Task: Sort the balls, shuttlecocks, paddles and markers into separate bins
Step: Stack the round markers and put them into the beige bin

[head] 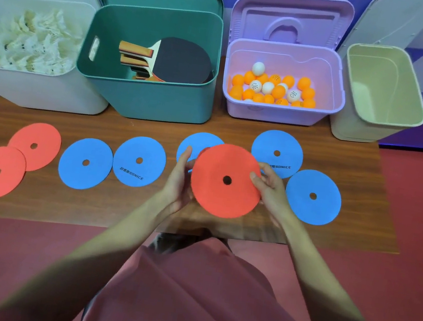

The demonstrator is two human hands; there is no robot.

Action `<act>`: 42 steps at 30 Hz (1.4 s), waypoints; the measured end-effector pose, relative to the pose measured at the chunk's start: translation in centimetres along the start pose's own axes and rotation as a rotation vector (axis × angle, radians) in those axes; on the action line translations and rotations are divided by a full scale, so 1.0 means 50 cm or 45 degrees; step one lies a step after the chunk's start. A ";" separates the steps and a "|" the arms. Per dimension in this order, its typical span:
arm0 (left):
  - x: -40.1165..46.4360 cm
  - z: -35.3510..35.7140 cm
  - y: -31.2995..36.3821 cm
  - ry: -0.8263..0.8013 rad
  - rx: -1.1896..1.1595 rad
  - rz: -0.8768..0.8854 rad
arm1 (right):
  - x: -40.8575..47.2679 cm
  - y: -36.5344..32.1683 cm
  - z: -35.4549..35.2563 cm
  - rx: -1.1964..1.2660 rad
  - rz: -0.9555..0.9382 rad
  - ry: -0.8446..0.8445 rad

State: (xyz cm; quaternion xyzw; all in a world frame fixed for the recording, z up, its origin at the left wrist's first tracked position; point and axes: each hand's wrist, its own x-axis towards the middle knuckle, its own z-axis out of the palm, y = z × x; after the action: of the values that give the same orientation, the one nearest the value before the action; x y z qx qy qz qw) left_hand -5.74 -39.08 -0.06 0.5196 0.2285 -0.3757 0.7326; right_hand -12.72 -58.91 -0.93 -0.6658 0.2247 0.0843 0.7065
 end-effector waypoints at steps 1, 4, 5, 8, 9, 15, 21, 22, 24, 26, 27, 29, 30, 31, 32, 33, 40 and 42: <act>0.000 0.012 0.000 -0.038 -0.024 -0.017 | 0.004 0.007 0.010 -0.035 -0.009 0.011; 0.001 0.044 0.001 -0.052 0.045 -0.069 | 0.020 0.034 0.026 -0.115 -0.057 0.188; 0.002 0.050 0.002 -0.021 0.087 -0.079 | 0.026 0.043 0.023 -0.113 -0.045 0.290; 0.015 0.059 0.001 0.015 0.137 -0.071 | 0.040 0.072 -0.021 -0.100 -0.007 0.683; 0.017 0.063 0.002 0.016 0.140 -0.067 | 0.044 0.086 -0.047 -0.148 0.033 0.839; 0.034 0.091 -0.013 0.056 0.192 -0.043 | 0.033 0.143 -0.176 -0.190 0.727 1.490; 0.038 0.126 -0.015 0.064 0.230 -0.015 | 0.024 0.146 -0.214 -0.087 0.820 1.475; 0.037 0.129 -0.012 0.068 0.246 -0.007 | 0.023 0.143 -0.224 -0.044 0.817 1.472; 0.045 0.128 -0.009 0.108 0.260 0.010 | 0.023 0.149 -0.237 -0.004 0.703 1.443; 0.050 0.125 0.000 0.157 0.270 0.031 | 0.022 0.160 -0.246 0.059 0.564 1.380; 0.051 0.124 0.004 0.163 0.277 0.030 | 0.019 0.162 -0.246 0.135 0.512 1.325; 0.050 0.124 0.012 0.163 0.252 0.005 | 0.004 0.144 -0.232 0.319 0.417 1.220; 0.050 0.123 0.016 0.163 0.234 0.001 | -0.004 0.128 -0.220 0.377 0.330 1.206; 0.050 0.121 0.018 0.164 0.226 -0.002 | -0.014 0.109 -0.205 0.393 0.211 1.197; 0.050 0.120 0.020 0.168 0.215 -0.002 | -0.023 0.091 -0.190 0.392 0.083 1.167; 0.050 0.118 0.021 0.174 0.212 -0.007 | -0.034 0.074 -0.174 0.391 -0.032 1.098; 0.032 0.129 0.022 0.020 -0.040 -0.189 | -0.027 0.005 -0.058 0.380 -0.071 0.377; 0.030 0.126 0.020 -0.029 -0.063 -0.201 | -0.012 0.010 -0.029 0.199 -0.015 0.280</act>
State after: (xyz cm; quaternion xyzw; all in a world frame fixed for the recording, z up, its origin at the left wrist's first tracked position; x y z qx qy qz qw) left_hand -4.36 -45.27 1.67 0.4775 0.2695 -0.4324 0.7158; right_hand -13.76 -60.18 -1.13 -0.6154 0.3027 -0.0110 0.7277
